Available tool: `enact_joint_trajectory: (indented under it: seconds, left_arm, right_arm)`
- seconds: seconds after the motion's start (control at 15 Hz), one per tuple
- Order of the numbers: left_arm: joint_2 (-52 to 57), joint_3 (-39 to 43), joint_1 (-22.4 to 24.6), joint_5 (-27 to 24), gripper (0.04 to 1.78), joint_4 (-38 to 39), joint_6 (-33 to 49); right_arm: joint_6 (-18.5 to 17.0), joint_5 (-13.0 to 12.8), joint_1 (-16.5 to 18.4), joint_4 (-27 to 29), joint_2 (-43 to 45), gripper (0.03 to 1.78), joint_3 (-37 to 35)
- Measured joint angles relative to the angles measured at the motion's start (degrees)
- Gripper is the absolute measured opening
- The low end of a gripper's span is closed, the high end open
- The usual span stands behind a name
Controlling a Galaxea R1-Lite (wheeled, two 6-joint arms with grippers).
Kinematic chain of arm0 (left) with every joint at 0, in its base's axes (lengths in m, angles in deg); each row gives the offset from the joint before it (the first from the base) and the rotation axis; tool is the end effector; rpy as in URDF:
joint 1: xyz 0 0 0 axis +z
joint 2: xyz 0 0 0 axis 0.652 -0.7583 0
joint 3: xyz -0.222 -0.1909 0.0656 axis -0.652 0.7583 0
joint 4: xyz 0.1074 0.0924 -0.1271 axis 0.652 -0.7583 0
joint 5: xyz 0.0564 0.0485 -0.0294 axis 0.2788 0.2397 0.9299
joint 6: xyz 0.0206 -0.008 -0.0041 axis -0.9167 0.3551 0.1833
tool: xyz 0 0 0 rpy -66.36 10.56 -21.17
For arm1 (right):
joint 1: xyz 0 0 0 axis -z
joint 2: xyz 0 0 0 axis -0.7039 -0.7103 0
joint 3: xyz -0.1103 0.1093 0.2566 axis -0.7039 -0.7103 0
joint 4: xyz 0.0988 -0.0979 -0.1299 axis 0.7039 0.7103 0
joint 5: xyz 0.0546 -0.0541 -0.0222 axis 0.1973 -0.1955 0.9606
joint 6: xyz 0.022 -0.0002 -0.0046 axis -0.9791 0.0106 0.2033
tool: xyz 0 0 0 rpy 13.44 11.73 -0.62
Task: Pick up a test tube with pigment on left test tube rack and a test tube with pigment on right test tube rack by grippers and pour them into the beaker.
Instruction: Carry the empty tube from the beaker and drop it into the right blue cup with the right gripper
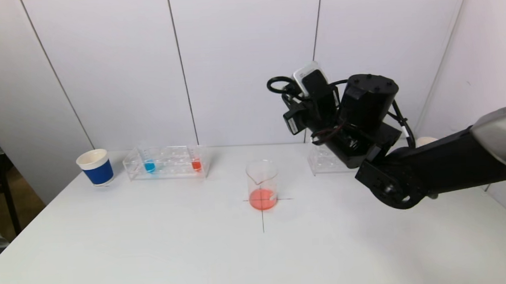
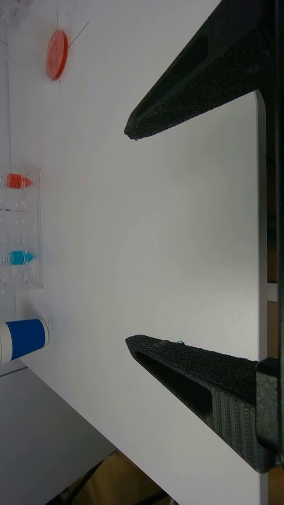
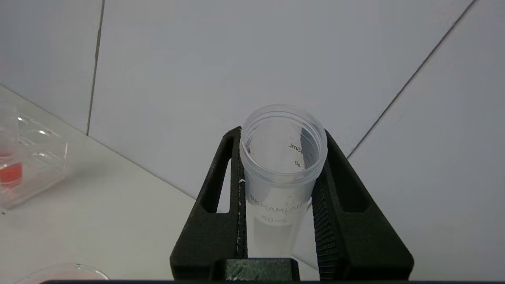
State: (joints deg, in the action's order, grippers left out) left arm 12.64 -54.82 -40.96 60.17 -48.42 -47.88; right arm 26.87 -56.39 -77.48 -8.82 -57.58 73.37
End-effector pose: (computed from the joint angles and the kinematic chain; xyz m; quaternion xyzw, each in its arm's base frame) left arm -0.0260 0.0002 0.0776 0.0039 0.0221 -0.0018 0.9997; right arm 0.3420 0.2138 0.1965 -0.1809 -0.1021 0.1490 0.9668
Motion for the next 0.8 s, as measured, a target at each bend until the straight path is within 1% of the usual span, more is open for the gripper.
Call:
enact_joint_trajectory:
  seconds: [0.07,0.2,0.33,0.53,0.67,0.8]
  left_arm:
    - [0.00,0.00,0.00,0.02,1.73,0.00,0.02]
    - [0.00,0.00,0.00,0.00,1.73,0.00,0.00]
    - [0.00,0.00,0.00,-0.02,1.73,0.00,-0.02]
    - [0.00,0.00,0.00,0.00,1.73,0.00,0.00]
    - [0.00,0.00,0.00,0.00,1.73,0.00,0.00]
    - [0.00,0.00,0.00,0.00,1.73,0.00,0.00]
  right_arm:
    - [-2.22,0.06,1.02,1.76,0.71,0.52,0.79]
    - [-3.90,-0.22,3.75,3.88,1.73,0.52,1.79]
    - [-6.10,0.09,6.62,5.21,2.47,0.52,2.28]
    - [-11.36,0.76,10.14,9.03,3.78,0.52,2.65]
    - [-13.40,1.74,12.21,10.74,4.74,0.52,2.86]
    - [-14.26,2.56,14.38,11.74,5.38,0.52,2.91]
